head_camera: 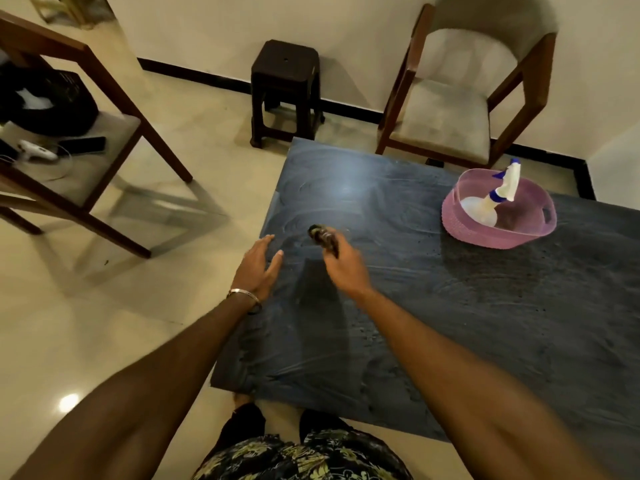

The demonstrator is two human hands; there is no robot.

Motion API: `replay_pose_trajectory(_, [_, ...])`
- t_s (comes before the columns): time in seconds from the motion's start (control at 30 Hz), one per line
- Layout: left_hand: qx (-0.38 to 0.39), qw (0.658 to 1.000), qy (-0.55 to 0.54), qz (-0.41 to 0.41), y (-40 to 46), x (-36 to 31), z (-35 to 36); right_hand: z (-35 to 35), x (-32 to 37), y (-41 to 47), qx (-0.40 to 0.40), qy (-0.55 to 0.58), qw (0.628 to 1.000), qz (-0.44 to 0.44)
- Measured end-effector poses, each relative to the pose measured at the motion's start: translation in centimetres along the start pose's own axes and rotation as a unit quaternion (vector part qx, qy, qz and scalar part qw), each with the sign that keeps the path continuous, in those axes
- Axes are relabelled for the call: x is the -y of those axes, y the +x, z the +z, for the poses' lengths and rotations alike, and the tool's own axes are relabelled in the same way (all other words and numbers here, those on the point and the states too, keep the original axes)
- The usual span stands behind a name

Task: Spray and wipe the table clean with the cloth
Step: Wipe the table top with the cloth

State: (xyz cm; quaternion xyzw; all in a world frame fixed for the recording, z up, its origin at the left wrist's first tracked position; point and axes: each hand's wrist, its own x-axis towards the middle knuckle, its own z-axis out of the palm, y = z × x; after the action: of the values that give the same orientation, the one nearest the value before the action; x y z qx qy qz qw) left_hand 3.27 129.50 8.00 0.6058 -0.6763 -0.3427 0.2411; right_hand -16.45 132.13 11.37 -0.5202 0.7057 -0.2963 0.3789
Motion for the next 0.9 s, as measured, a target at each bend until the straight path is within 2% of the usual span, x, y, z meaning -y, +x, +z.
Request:
replay_pose_trajectory(0.07, [-0.005, 1.000, -0.025, -0.012, -0.3, 1.3, -1.1, 3.0, -0.9, -0.4, 0.059, -0.128, 0.986, -0.092])
replay_pose_trajectory(0.1, [-0.001, 0.999, -0.033, -0.016, -0.5, 2.1, -1.6, 4.5, -1.3, -1.1, 0.109, -0.188, 0.970, -0.108])
replay_pose_trajectory(0.17, [0.020, 0.999, -0.039, -0.016, -1.0, 3.6, -2.5, 7.8, -2.0, -3.3, 0.196, -0.328, 0.917, -0.117])
replay_pose_trajectory(0.23, [0.048, 0.998, -0.034, -0.005, -1.6, 4.7, -3.1, 10.0, -2.7, -5.8, 0.208, -0.406, 0.883, -0.106])
replay_pose_trajectory(0.33, [0.084, 0.996, -0.034, 0.007, -2.5, 6.2, -4.0, 11.0, -1.9, -6.3, 0.156, -0.423, 0.890, -0.076])
replay_pose_trajectory(0.43, [0.112, 0.993, -0.031, 0.012, -2.7, 7.4, -4.3, 11.3, -1.2, -4.8, 0.136, -0.457, 0.877, -0.057])
replay_pose_trajectory(0.57, [0.141, 0.989, -0.033, 0.022, -2.7, 8.2, -4.6, 13.2, -1.0, -5.1, 0.150, -0.423, 0.893, -0.019])
replay_pose_trajectory(0.8, [0.152, 0.987, -0.055, 0.008, -4.6, 9.6, -4.4, 18.4, -1.0, -17.3, 0.177, -0.384, 0.903, -0.075])
replay_pose_trajectory(0.9, [0.160, 0.986, -0.050, 0.011, -4.9, 9.9, -4.4, 18.5, -1.6, -18.4, 0.184, -0.378, 0.905, -0.069])
